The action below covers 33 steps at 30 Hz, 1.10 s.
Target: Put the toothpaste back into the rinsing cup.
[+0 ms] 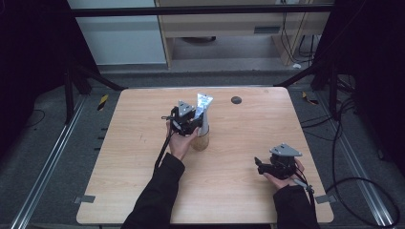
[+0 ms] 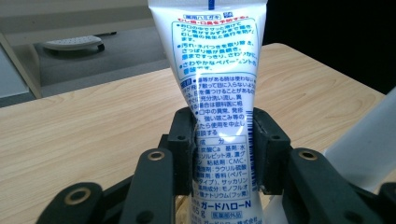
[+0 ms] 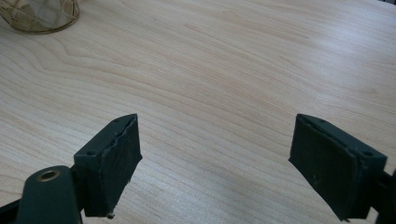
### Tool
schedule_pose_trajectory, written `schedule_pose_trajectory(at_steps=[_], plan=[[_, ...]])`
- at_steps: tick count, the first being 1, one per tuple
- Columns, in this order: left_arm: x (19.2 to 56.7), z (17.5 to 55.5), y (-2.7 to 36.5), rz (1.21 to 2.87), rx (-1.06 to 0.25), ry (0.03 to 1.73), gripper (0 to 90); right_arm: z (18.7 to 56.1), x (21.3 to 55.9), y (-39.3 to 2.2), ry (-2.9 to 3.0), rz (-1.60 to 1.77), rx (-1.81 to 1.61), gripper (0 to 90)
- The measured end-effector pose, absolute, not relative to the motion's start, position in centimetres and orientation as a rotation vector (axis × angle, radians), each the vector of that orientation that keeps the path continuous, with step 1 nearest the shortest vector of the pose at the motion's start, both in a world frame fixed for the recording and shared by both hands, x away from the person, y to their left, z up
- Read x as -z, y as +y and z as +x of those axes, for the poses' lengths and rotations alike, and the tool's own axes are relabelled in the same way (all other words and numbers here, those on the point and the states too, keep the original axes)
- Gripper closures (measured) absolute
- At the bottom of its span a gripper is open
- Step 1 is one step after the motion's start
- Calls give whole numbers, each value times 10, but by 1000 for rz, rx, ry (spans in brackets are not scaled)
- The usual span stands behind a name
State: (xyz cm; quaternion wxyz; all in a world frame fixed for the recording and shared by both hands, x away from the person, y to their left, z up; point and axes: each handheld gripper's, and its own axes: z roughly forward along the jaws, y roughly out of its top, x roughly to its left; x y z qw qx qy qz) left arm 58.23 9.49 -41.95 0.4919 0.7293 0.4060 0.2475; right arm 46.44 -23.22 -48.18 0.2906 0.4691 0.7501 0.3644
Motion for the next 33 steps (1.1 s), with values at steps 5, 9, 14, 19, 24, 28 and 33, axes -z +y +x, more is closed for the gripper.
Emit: schedule_pose_trajectory(at_steps=[5,9,14,19,24,28,33], plan=[[416,580,97,1777,-579,968,611,464,482,-232,2001,1249,-974,162],[412,574,99,1816,-605,946,615,464,481,-232,1999,1253,-980,163],[415,571,101,1825,-607,950,623,464,481,-231,2001,1251,-977,163],[418,568,105,1845,-587,962,628,464,481,-231,2003,1250,-974,163],[427,562,108,1927,-580,968,626,463,481,-232,1997,1249,-980,163],[435,557,113,1929,-589,969,631,463,480,-231,1997,1250,-983,164],[435,551,116,1922,-598,976,624,463,481,-231,1999,1247,-973,164]])
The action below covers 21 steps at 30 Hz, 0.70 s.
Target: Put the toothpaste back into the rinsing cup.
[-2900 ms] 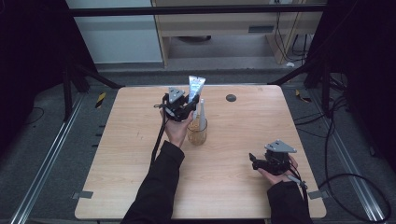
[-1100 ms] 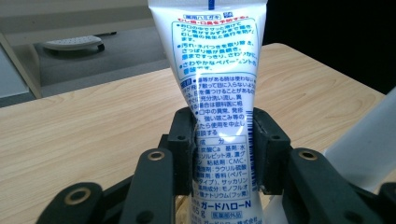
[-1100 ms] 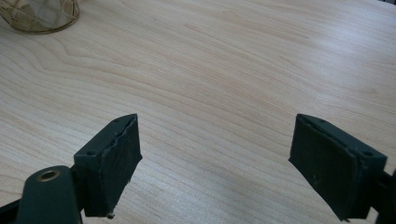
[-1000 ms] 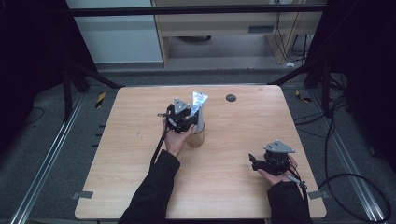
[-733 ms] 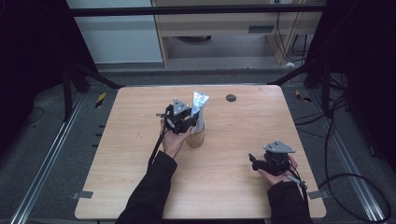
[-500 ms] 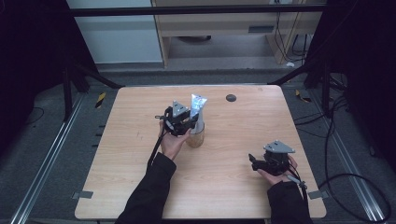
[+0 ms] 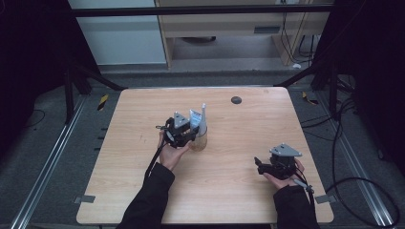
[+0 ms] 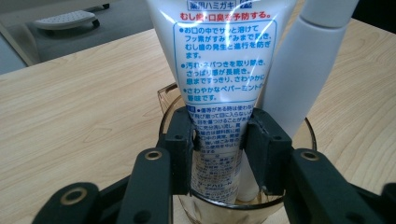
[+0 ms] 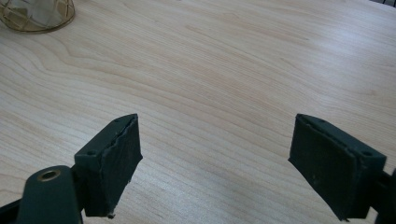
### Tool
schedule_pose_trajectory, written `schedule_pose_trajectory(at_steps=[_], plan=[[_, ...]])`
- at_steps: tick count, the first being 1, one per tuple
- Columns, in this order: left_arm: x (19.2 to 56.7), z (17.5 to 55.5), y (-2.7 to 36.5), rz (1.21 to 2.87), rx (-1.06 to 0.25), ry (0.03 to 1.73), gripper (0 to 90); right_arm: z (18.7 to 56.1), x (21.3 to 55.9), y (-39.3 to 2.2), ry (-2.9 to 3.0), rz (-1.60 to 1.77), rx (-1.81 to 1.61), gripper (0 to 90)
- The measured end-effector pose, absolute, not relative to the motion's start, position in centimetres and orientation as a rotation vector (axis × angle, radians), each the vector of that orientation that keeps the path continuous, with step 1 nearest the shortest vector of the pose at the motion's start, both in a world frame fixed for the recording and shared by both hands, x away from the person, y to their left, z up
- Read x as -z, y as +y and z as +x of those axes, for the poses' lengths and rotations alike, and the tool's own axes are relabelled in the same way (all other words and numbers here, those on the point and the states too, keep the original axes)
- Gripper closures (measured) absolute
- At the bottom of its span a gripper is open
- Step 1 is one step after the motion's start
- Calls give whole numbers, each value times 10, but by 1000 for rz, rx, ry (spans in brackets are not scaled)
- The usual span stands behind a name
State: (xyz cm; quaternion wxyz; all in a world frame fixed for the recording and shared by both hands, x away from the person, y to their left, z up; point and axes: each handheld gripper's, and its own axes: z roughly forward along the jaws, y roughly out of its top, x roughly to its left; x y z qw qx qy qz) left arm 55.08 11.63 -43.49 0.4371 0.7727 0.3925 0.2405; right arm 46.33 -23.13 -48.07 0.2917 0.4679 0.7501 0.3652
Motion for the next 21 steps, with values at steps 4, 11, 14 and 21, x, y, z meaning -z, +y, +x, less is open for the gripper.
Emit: schedule_pose_trajectory(at_steps=[4,11,14,21], plan=[[427,544,122,1882,-604,964,512,463,480,-231,1999,1253,-978,164],[417,537,132,1907,-572,969,438,462,479,-232,1994,1254,-982,164],[417,531,137,1922,-582,958,412,461,478,-233,1989,1252,-983,164],[420,506,171,1921,-607,953,359,460,478,-237,1981,1270,-980,163]])
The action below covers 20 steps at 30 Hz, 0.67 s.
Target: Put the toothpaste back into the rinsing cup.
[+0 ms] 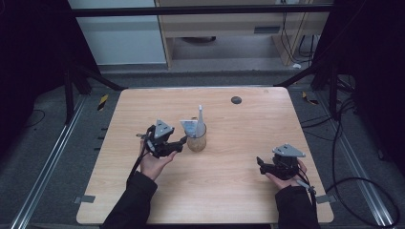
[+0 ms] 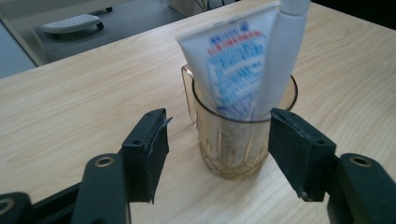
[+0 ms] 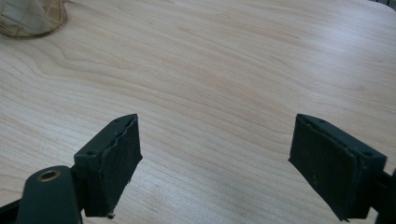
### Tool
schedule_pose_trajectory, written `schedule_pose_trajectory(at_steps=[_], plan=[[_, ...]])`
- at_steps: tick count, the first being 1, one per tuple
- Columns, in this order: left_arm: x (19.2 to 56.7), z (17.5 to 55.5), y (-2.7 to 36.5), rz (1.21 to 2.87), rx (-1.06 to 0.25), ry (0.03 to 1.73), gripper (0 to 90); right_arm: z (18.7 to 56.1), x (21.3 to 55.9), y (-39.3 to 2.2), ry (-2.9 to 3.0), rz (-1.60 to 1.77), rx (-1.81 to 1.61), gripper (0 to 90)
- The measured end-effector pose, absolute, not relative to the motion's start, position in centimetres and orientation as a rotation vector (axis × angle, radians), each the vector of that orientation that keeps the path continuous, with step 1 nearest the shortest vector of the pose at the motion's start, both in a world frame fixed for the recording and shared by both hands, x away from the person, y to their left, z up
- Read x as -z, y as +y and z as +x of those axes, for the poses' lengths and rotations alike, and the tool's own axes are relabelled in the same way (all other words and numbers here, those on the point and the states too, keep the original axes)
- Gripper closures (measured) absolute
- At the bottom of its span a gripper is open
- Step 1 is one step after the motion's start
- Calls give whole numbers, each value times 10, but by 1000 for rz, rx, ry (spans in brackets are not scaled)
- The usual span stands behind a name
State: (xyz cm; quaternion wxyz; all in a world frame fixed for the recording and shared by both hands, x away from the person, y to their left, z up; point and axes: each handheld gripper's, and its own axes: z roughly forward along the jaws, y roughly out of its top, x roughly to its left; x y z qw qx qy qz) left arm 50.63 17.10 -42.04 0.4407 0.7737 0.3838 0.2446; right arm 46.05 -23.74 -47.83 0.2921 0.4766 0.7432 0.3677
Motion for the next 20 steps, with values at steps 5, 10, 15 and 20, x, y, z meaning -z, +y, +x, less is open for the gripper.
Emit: schedule_pose_trajectory(at_steps=[5,10,15,20], plan=[[427,495,193,1937,-630,975,338,461,480,-236,1990,1272,-970,162],[436,485,211,1951,-652,1002,326,460,481,-236,1990,1276,-969,161],[445,476,232,1970,-655,1048,313,460,481,-238,1987,1285,-968,159],[456,472,251,1990,-675,1111,298,461,481,-239,1986,1293,-959,156]])
